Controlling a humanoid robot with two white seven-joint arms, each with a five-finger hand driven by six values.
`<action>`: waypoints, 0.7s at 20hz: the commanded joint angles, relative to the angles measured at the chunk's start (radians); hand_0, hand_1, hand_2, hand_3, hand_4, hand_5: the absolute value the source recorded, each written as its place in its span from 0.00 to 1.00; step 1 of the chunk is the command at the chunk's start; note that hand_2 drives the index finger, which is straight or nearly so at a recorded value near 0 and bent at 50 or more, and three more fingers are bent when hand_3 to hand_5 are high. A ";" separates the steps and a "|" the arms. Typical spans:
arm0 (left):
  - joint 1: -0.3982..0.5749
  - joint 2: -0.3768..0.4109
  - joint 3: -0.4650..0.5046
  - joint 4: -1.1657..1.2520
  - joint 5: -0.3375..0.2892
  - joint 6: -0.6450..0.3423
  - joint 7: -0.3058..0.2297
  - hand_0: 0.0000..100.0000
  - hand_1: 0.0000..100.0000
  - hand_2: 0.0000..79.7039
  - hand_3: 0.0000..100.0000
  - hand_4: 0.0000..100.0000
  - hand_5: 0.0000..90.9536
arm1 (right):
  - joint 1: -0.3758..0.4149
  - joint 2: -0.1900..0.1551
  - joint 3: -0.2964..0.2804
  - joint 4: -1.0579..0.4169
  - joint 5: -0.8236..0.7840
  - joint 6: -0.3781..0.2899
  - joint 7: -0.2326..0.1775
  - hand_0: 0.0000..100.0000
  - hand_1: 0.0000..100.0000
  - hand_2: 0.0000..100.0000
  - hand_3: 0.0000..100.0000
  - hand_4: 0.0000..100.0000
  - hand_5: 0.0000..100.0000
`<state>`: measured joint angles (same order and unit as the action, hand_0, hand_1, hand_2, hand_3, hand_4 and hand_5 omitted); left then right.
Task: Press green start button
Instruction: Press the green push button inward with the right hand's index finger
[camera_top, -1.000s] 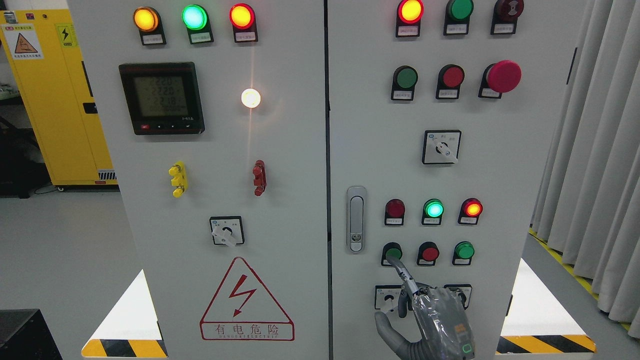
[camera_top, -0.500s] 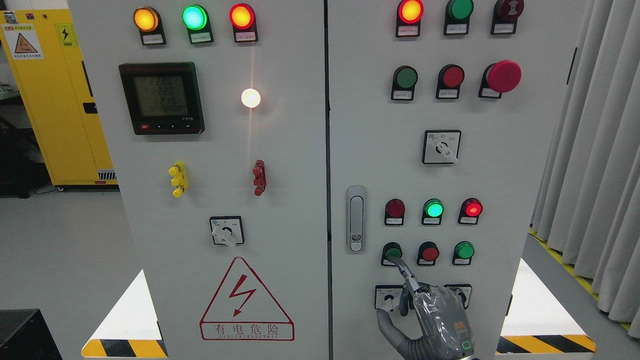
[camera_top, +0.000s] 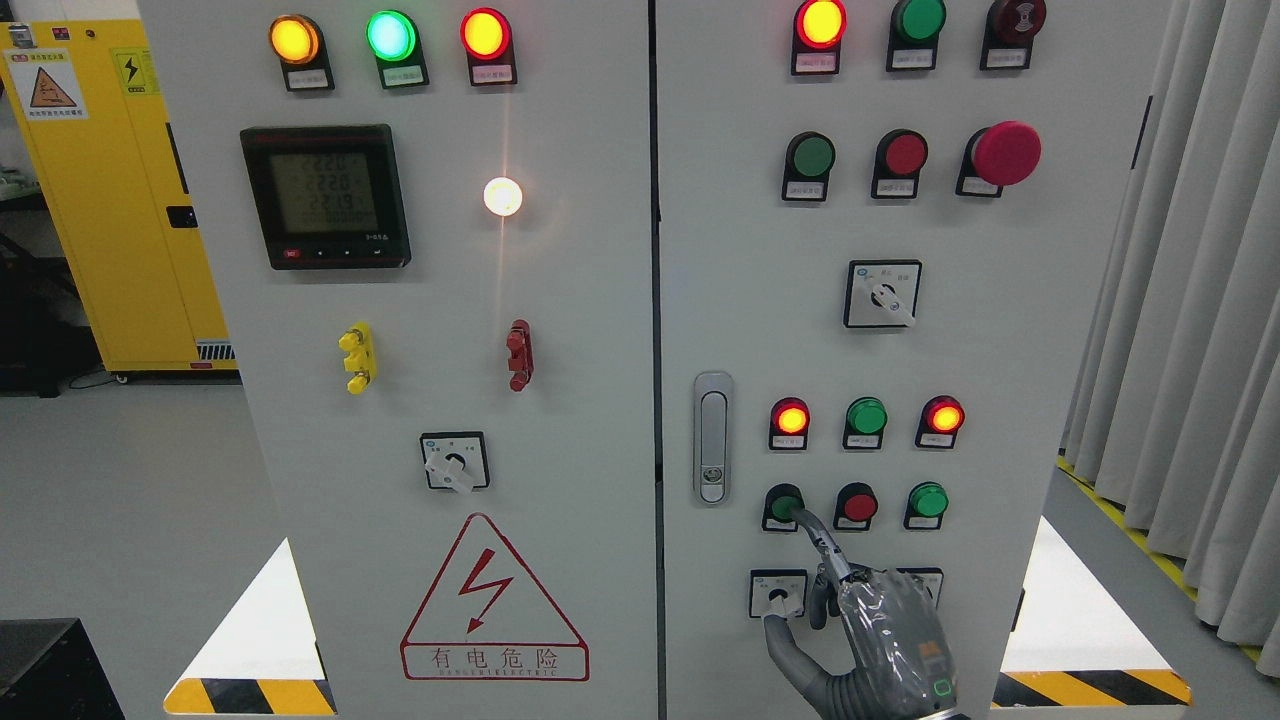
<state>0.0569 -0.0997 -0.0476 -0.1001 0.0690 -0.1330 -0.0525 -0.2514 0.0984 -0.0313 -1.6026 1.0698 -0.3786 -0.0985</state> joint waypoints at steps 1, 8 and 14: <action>0.001 0.000 0.000 0.000 0.000 0.000 0.000 0.12 0.56 0.00 0.00 0.00 0.00 | -0.005 0.001 -0.012 0.019 -0.008 0.004 0.000 0.51 0.71 0.00 0.85 0.85 0.98; 0.000 0.000 0.000 0.000 0.000 0.000 0.000 0.12 0.56 0.00 0.00 0.00 0.00 | -0.006 0.001 -0.005 0.030 -0.008 0.006 0.000 0.51 0.71 0.00 0.85 0.85 0.98; 0.000 0.000 0.000 0.000 0.000 0.000 0.000 0.12 0.56 0.00 0.00 0.00 0.00 | -0.008 0.003 -0.005 0.033 -0.008 0.006 0.000 0.51 0.71 0.00 0.86 0.85 0.98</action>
<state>0.0569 -0.0997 -0.0475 -0.1001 0.0690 -0.1330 -0.0525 -0.2574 0.0995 -0.0345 -1.5892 1.0622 -0.3772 -0.0986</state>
